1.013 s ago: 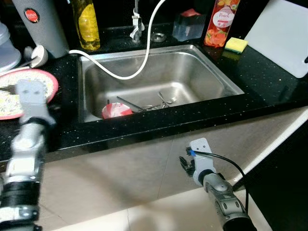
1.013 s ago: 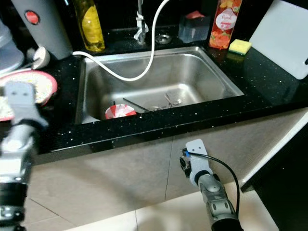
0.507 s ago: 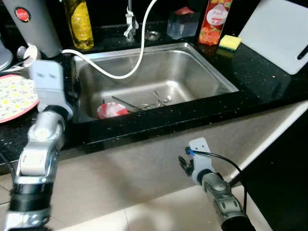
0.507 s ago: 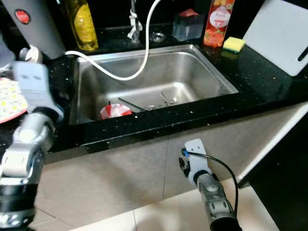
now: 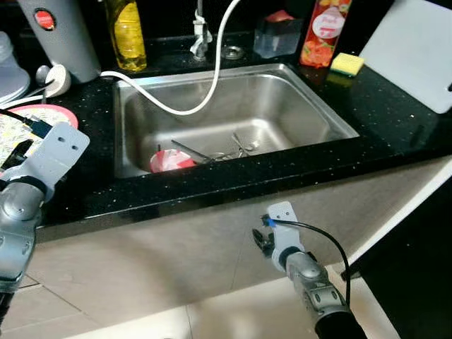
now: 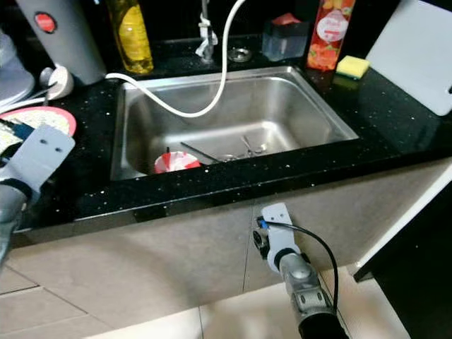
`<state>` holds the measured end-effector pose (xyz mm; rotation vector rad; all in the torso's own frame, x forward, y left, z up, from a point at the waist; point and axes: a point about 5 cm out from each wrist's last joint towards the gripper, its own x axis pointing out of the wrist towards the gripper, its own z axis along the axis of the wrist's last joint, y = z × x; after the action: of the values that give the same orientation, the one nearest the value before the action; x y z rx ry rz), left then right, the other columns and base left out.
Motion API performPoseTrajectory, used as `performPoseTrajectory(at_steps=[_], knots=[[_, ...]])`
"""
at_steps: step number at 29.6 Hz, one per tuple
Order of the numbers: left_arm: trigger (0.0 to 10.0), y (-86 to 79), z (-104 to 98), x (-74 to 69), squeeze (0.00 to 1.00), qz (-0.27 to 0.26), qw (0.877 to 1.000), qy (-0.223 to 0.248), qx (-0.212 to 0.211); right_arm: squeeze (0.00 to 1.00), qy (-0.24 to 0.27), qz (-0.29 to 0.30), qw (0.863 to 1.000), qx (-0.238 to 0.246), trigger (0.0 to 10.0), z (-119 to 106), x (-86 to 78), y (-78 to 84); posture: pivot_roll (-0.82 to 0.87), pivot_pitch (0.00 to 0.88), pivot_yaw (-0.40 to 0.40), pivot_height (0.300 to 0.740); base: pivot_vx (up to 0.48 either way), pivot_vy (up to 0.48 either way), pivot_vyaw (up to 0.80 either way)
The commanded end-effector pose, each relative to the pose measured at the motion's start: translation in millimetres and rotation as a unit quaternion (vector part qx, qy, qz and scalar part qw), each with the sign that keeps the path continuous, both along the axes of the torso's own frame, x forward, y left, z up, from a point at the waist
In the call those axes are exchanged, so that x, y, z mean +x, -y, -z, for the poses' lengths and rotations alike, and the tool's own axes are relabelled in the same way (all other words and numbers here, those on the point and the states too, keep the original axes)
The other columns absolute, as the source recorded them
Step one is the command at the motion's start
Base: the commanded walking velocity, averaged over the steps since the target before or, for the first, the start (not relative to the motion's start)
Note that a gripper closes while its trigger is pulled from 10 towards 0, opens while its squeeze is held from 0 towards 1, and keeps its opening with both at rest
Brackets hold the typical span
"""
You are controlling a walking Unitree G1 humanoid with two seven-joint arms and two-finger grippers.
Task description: Kitchen organization
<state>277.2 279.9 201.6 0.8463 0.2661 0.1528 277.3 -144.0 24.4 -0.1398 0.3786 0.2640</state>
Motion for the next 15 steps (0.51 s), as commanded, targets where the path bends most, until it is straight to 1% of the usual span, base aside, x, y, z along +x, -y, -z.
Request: performPoseTrajectory(at_steps=[1,5,6,7,10,12,14,15], knots=[[10.0,6.6,0,2.0,0.00,0.018,1.000,-0.022,0.011,0.00,-0.001,0.005,1.000,0.003,10.0,2,0.4,0.5,0.12,0.000,0.011,0.740,0.000,0.000,0.00],[10.0,10.6,2,1.6,0.00,0.028,0.999,-0.032,0.011,0.00,0.000,0.005,1.000,0.003,10.0,2,0.5,0.0,0.12,0.000,0.013,0.740,0.000,0.000,0.00],[10.0,14.7,4,0.6,0.00,0.049,0.998,-0.037,0.020,0.00,0.000,0.007,1.000,0.004,10.0,2,0.1,0.1,0.11,0.000,0.018,0.740,0.000,0.000,0.00],[10.0,14.7,4,0.6,0.00,0.049,0.998,-0.037,0.020,0.00,0.000,0.007,1.000,0.004,10.0,2,0.1,0.1,0.11,0.000,0.018,0.740,0.000,0.000,0.00],[10.0,18.9,9,-1.6,0.00,0.074,0.995,-0.052,0.038,0.00,0.000,0.011,1.000,0.005,10.0,3,-0.1,1.0,0.11,0.000,0.019,0.740,0.000,0.000,0.00],[10.0,17.2,10,-1.1,0.00,0.061,0.997,-0.048,0.024,0.00,0.000,0.012,1.000,0.005,10.0,3,-0.1,1.3,0.11,0.000,0.017,0.740,0.000,0.000,0.00],[10.0,16.5,9,0.3,0.00,0.049,0.998,-0.038,-0.005,0.00,0.000,0.012,1.000,0.005,10.0,3,0.2,1.3,0.12,0.000,0.015,0.740,0.000,0.000,0.00],[10.0,16.5,9,0.3,0.00,0.049,0.998,-0.038,-0.005,0.00,0.000,0.012,1.000,0.005,10.0,3,0.2,1.3,0.12,0.000,0.015,0.740,0.000,0.000,0.00]])
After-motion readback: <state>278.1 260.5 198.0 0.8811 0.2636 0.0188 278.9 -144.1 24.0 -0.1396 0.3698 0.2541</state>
